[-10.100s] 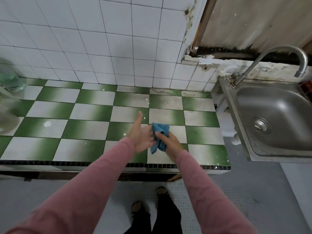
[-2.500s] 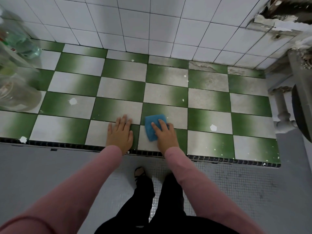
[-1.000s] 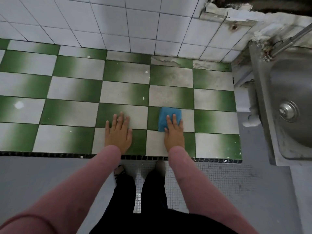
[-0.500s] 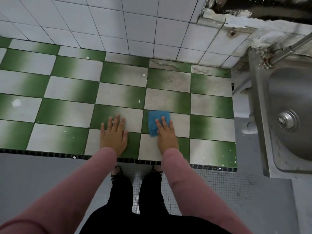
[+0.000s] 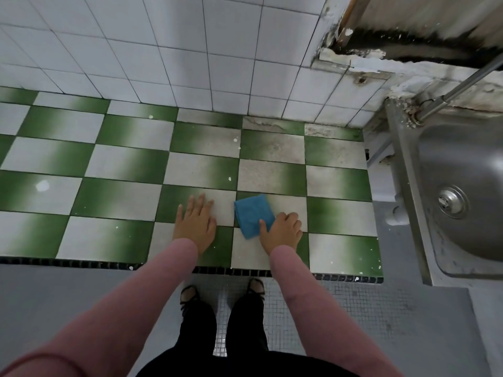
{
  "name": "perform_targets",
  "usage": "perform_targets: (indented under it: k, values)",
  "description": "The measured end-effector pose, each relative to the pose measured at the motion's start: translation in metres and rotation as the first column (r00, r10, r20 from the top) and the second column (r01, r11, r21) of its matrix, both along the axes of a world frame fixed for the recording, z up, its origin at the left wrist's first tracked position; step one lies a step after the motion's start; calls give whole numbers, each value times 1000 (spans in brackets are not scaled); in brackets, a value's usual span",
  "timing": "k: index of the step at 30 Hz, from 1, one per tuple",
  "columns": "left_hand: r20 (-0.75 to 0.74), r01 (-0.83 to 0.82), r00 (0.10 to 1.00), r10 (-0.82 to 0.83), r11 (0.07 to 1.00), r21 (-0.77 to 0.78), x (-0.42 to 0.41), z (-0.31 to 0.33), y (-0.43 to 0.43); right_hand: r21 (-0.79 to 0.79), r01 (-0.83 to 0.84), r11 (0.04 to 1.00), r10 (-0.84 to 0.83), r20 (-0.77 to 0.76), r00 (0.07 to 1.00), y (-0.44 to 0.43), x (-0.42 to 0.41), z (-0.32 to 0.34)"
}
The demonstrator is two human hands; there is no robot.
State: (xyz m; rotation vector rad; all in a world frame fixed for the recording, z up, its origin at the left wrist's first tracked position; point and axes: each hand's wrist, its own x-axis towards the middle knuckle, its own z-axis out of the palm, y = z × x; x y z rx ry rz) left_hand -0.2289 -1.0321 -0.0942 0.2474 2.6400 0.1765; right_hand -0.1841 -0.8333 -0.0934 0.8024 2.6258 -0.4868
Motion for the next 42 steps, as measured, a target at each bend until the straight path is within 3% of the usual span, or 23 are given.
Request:
perform_targets:
  k: [5,11,15,24,31,37,42]
  values:
    - [33,40,999,-42,998,55,-3,12,5,-25,63,998,-61,76,995,-6,-12,9]
    - [15,88,996,-90,992,91,-14,37,3,-213,61,975,-40,102,994,-10,-23,27]
    - [-41,115,993,-112,988,104,-31,58,1,-326,5,945,-7,-7,1000,-8,-33,56]
    - [-72,219,975,-208,953,208,-61,135,27,-400,-346,849,242,-289,926,19,-73,147]
    - [-148,171,982,-117,882,438,-76,180,76,-305,-424,853,261,-454,852,71,-73,212]
    - [-359,330,918,-169,828,453,-62,207,147,16,-290,957,262,-485,834,119,-31,237]
    - [-473,503,834,-284,742,444,-32,228,204,207,-80,975,181,-535,825,155,20,246]
